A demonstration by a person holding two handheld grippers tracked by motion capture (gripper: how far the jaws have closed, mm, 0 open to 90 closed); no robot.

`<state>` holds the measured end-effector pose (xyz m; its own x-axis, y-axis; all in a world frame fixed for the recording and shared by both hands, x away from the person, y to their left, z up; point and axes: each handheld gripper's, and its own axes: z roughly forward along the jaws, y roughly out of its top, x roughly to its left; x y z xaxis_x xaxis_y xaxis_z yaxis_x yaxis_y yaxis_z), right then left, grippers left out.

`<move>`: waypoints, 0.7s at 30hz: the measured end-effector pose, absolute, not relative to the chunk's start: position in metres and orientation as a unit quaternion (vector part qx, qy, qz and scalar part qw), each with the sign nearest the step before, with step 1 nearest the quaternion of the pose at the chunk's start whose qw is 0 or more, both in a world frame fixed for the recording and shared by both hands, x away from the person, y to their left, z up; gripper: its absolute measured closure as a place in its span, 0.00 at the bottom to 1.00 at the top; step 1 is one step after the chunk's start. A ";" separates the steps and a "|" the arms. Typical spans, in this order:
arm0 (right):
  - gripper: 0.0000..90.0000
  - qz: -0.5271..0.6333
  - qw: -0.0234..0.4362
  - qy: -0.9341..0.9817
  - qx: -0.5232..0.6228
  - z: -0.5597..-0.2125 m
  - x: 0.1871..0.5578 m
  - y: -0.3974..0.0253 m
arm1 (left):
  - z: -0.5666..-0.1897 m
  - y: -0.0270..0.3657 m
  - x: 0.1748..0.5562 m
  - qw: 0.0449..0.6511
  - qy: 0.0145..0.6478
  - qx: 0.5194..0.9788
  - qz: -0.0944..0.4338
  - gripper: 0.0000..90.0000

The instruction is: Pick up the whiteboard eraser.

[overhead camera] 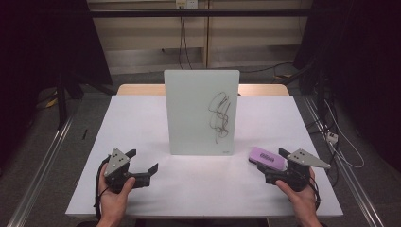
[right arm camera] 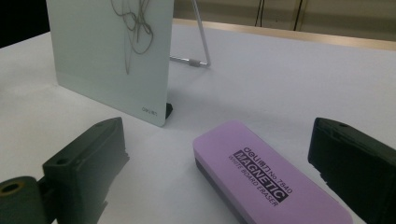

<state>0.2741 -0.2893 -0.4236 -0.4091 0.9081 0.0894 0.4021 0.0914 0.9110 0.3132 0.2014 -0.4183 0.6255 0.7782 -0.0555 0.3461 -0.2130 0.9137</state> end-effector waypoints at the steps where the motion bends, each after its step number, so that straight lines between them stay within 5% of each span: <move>1: 0.04 0.480 0.263 0.688 0.477 -0.423 0.274 -0.289 | -0.418 0.201 0.313 0.504 0.378 0.747 0.214 0.06; 8: 0.06 0.463 0.255 0.704 0.474 -0.422 0.274 -0.291 | -0.419 0.202 0.316 0.506 0.385 0.744 0.207 0.06; 21: 0.06 0.438 0.173 0.742 0.476 -0.418 0.283 -0.295 | -0.422 0.200 0.316 0.491 0.386 0.755 0.202 0.06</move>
